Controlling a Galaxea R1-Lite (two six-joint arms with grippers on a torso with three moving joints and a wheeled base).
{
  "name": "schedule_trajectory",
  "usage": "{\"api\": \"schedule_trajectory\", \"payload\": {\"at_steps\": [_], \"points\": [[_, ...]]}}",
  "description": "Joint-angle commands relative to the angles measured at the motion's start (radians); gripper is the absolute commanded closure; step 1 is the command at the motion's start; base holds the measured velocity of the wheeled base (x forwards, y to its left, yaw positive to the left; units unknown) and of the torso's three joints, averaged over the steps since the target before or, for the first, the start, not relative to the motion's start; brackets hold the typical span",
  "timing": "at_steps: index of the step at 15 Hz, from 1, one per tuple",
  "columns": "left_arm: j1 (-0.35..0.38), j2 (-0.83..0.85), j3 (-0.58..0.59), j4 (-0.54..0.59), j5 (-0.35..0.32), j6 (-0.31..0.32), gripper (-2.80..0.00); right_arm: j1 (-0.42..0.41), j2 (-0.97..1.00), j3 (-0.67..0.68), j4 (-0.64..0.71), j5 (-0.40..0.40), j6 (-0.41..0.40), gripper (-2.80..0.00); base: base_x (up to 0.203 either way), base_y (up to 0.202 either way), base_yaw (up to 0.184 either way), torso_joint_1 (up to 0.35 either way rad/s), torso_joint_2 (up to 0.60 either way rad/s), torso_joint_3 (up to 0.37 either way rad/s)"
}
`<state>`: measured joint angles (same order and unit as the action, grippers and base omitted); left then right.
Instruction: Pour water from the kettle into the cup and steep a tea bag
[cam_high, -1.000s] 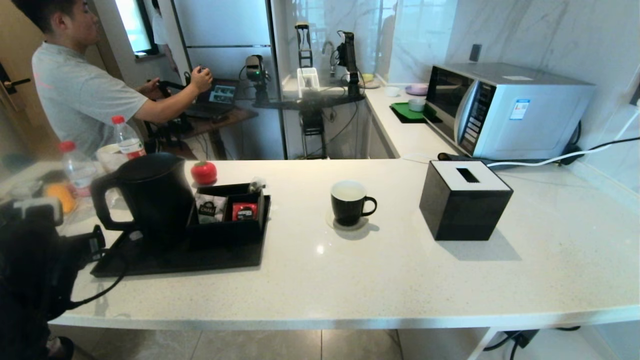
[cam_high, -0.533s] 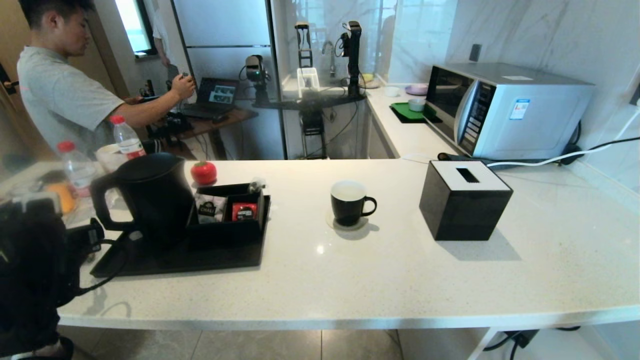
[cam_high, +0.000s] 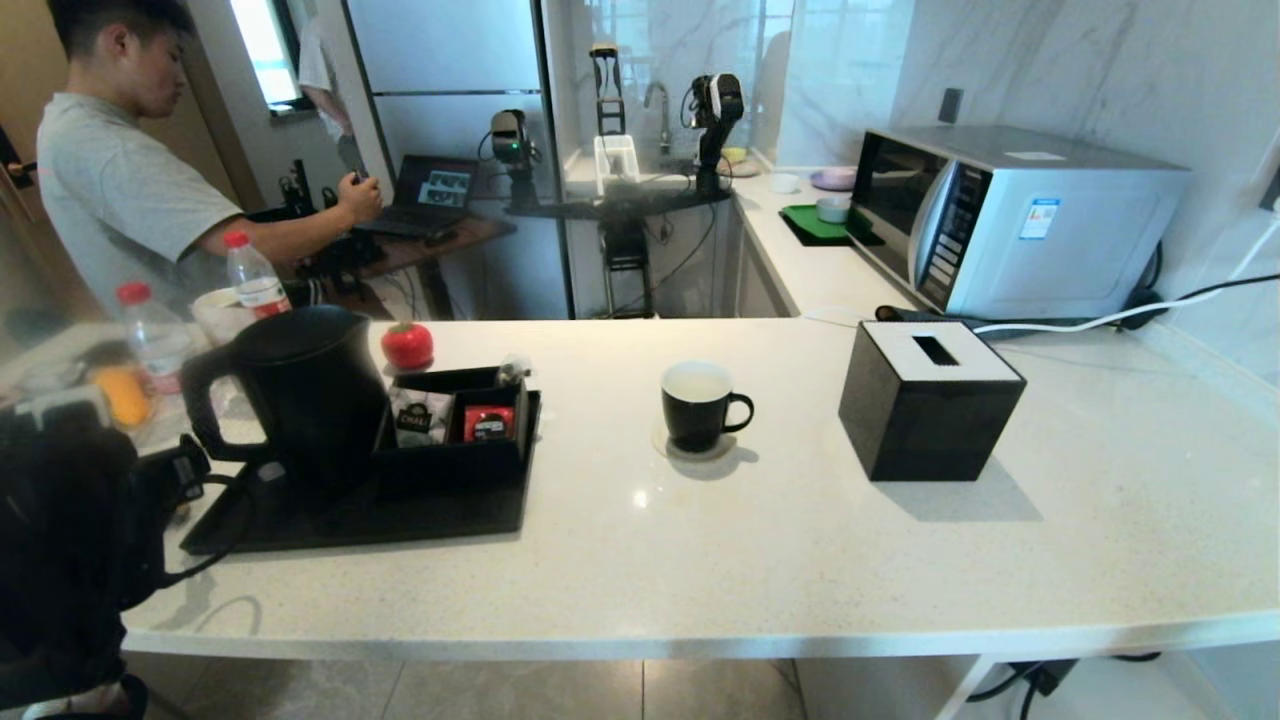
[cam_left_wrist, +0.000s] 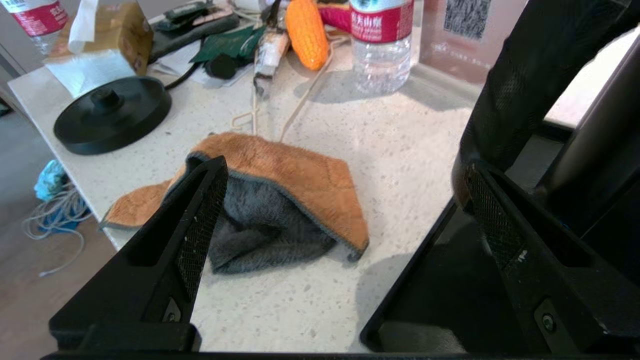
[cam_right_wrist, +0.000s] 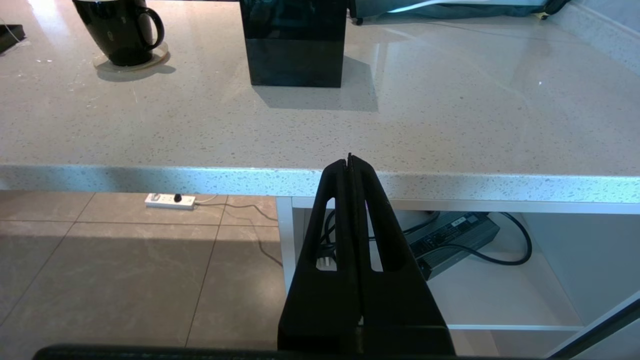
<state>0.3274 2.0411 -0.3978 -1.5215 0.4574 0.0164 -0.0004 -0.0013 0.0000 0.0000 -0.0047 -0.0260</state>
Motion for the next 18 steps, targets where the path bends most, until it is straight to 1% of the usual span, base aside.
{"api": "schedule_trajectory", "payload": {"at_steps": [1,3,6,12,16,18], "points": [[-0.002,0.003,-0.022,-0.048,0.003,-0.002,-2.80,0.000,0.001,0.000,0.000,0.000,-0.001,0.00,0.000,0.000,0.000,0.000,0.00,0.000],[-0.001,0.013,-0.052,-0.048,0.003,-0.024,-2.80,-0.001,0.001,0.000,0.000,0.000,-0.001,0.00,0.000,0.000,0.000,0.000,0.00,0.000],[-0.001,0.031,-0.056,-0.048,0.004,-0.047,-2.80,-0.001,0.001,0.000,0.000,0.000,-0.001,0.00,0.000,0.000,0.000,0.000,0.00,0.000],[-0.011,0.060,-0.081,-0.048,0.003,-0.065,-2.80,-0.001,0.001,0.000,0.000,0.000,0.000,0.00,0.000,0.000,0.000,0.000,0.00,0.000],[-0.028,0.034,-0.036,-0.048,0.005,-0.064,-2.80,0.000,0.001,0.000,0.000,0.000,-0.001,0.00,0.000,0.000,0.000,0.000,0.00,0.000],[-0.042,0.010,0.000,-0.048,0.028,-0.063,-2.80,-0.001,0.001,0.000,0.000,0.000,-0.002,0.00,0.000,0.000,0.000,0.000,0.00,0.000]]}}
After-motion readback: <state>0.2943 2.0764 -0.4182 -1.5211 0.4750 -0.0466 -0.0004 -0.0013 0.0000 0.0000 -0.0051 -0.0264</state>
